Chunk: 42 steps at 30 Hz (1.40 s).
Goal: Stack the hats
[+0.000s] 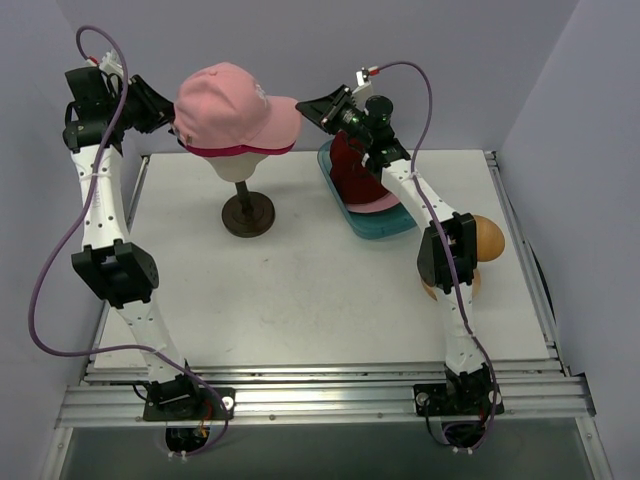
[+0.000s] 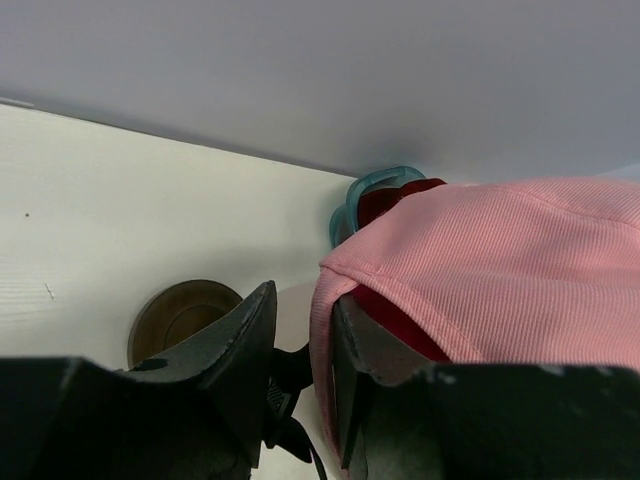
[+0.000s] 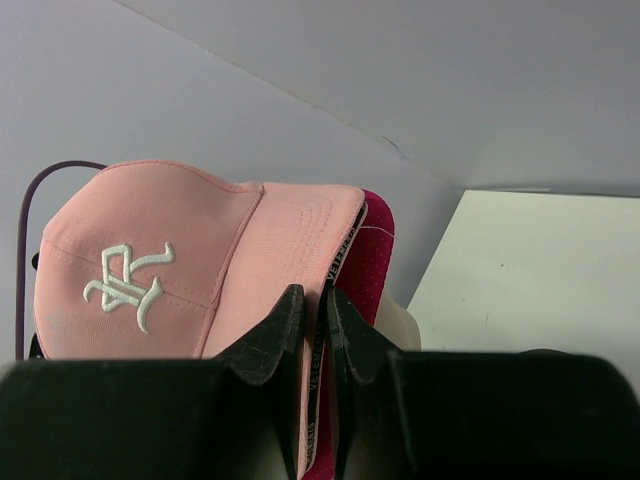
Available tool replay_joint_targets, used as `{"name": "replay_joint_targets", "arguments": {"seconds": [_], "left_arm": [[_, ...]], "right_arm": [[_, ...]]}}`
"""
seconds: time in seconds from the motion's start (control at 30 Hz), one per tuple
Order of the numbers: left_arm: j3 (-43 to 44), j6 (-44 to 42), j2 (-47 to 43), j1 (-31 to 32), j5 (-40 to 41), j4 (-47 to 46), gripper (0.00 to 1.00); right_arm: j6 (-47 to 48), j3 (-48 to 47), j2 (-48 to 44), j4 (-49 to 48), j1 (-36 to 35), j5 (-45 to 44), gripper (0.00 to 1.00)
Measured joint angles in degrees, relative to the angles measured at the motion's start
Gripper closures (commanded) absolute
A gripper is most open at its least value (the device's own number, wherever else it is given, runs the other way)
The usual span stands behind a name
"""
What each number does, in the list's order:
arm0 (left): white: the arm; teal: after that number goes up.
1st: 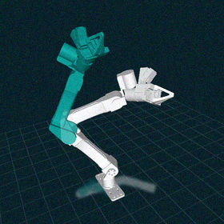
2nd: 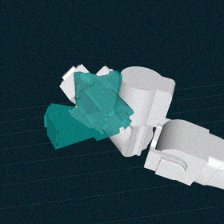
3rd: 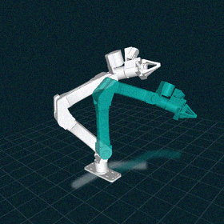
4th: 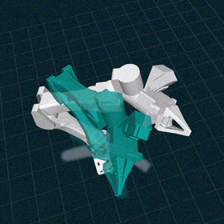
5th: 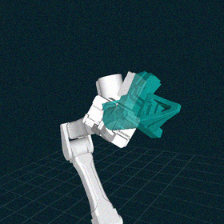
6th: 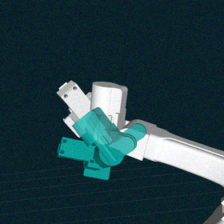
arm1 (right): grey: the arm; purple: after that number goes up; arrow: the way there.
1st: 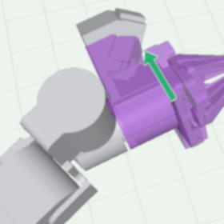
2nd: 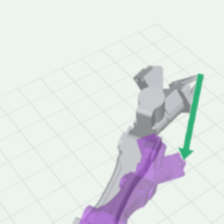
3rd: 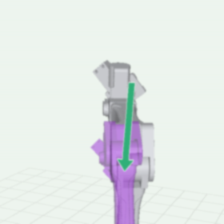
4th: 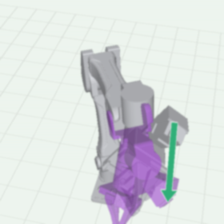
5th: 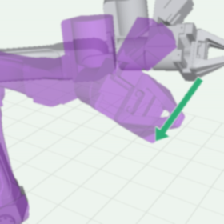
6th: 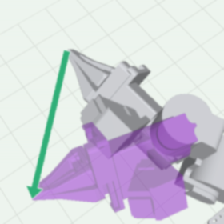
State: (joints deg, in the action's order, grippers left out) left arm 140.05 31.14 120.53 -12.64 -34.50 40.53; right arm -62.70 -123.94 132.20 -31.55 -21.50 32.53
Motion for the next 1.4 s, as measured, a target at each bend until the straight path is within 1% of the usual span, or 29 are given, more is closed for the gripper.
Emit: {"name": "replay_joint_targets", "arguments": {"seconds": [0.1, 0.33, 0.63, 0.73, 0.93, 1.03, 1.17, 1.23, 1.27, 1.3, 1.37, 1.4], "left_arm": [[0.0, -0.4, -0.3, -0.3, 0.3, 1.0, 0.57], [0.0, -1.0, -2.4, -0.9, 3.0, 4.2, 0.55], [0.0, -1.5, -5.2, -2.5, 5.0, 6.1, 0.52], [-1.2, -1.3, -6.7, -2.7, 5.6, 5.9, 0.51], [-7.0, 1.0, -10.8, -2.5, 4.6, 3.2, 0.47], [-8.9, 1.9, -11.5, -2.0, 3.6, 1.0, 0.46], [-9.7, 2.3, -11.5, -1.1, 3.5, 0.3, 0.47], [-10.3, 2.3, -11.6, -0.7, 3.5, -0.2, 0.51], [-10.9, 2.3, -11.6, -0.6, 3.6, -0.7, 0.56], [-11.6, 2.4, -11.7, -0.5, 3.5, -1.1, 0.58], [-14.3, 2.4, -12.2, -0.4, 3.6, -2.1, 0.68], [-15.7, 2.6, -12.3, -0.3, 3.6, -2.5, 0.77]], "right_arm": [[0.3, -0.3, 0.0, 0.6, 0.0, 0.3, 1.0], [0.9, -0.4, 0.0, 0.7, 0.1, 0.3, 1.0], [1.1, -0.4, 0.0, 1.2, 0.4, 0.3, 1.0], [1.1, -0.4, 0.0, 1.3, 0.6, 0.3, 1.0], [1.1, -0.4, 0.0, 1.3, 0.6, 0.3, 1.0], [1.1, -0.4, 0.0, 1.3, 0.6, 0.3, 1.0], [1.0, -0.4, 0.0, 1.3, 0.6, 0.3, 1.0], [1.0, -0.4, 0.0, 1.3, 0.5, 0.3, 1.0], [1.0, -0.4, 0.0, 1.3, 0.5, 0.3, 1.0], [1.0, -0.4, 0.0, 1.3, 0.5, 0.3, 1.0], [1.0, -0.4, 0.0, 1.3, 0.5, 0.3, 1.0], [1.0, -0.4, 0.0, 1.3, 0.4, 0.3, 1.0]]}}
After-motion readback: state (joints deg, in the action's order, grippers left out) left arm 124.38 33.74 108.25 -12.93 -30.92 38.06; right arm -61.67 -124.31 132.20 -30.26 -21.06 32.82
